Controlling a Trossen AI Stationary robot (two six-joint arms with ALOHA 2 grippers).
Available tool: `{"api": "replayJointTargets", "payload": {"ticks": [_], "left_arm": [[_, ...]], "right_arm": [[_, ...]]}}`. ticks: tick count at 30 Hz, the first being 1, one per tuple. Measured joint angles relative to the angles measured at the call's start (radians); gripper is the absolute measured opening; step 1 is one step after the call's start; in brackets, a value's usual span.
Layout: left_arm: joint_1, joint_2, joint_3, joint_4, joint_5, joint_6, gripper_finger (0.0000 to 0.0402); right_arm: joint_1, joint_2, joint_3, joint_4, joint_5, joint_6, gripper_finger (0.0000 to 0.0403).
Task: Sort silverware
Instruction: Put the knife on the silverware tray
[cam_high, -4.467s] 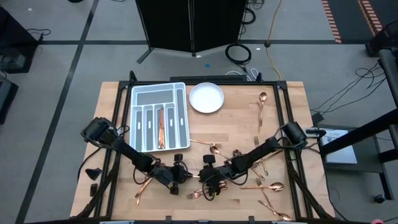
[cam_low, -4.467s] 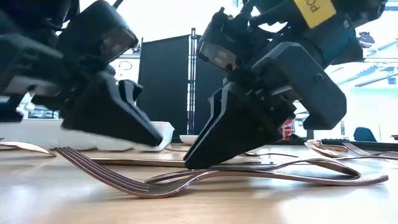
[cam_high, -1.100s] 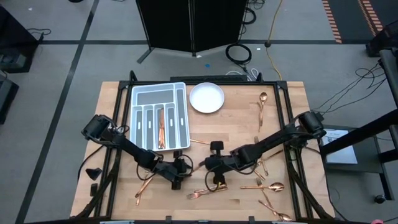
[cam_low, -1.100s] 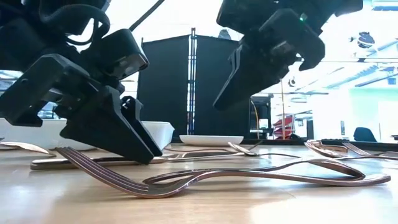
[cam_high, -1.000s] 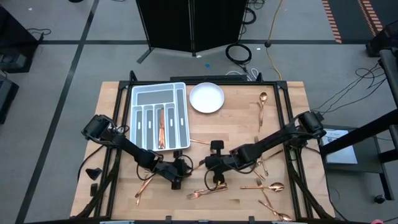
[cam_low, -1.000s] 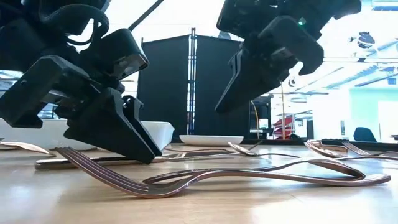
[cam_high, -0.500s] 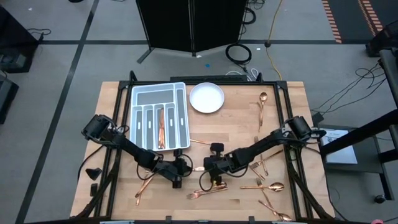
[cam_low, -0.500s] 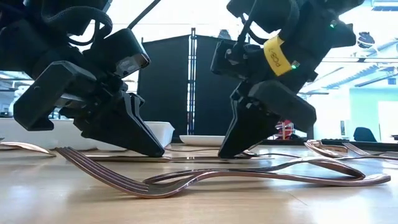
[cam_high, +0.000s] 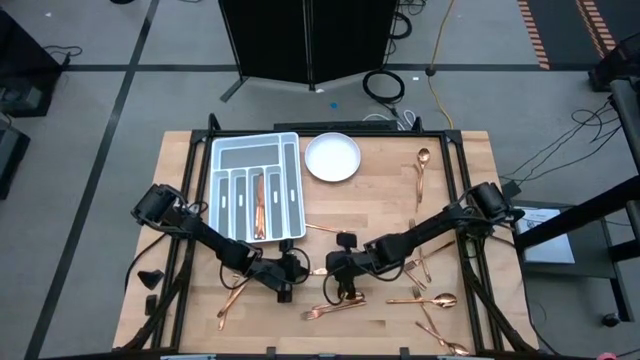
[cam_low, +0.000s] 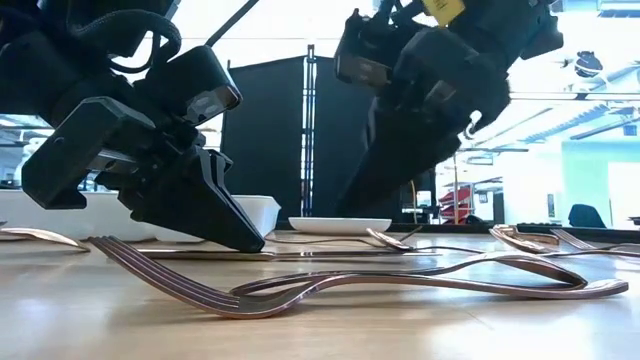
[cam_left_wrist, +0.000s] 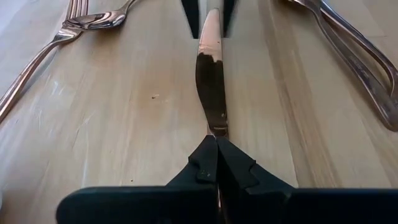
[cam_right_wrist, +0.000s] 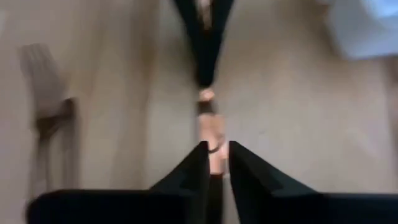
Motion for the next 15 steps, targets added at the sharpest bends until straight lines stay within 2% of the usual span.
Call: {"api": "replayJointTargets", "payload": {"ticks": [7, 10, 13, 15], "left_arm": [[-0.003, -0.004, 0.006, 0.002, 0.021, 0.009, 0.0000], [-0.025, -0.025, 0.030, -0.020, 0.033, 0.065, 0.0000], [-0.048, -0.071, 0.058, -0.019, -0.010, 0.121, 0.0000], [-0.057, -0.097, 0.064, -0.031, -0.055, 0.140, 0.0000]], "right_arm": [[0.000, 0.003, 0.000, -0.056, -0.002, 0.034, 0.0194], [-0.006, 0.034, 0.001, -0.071, -0.010, 0.052, 0.0237], [-0.006, 0.080, 0.005, -0.051, -0.033, 0.058, 0.0257], [-0.003, 0.110, 0.007, -0.049, -0.027, 0.056, 0.0247]]}}
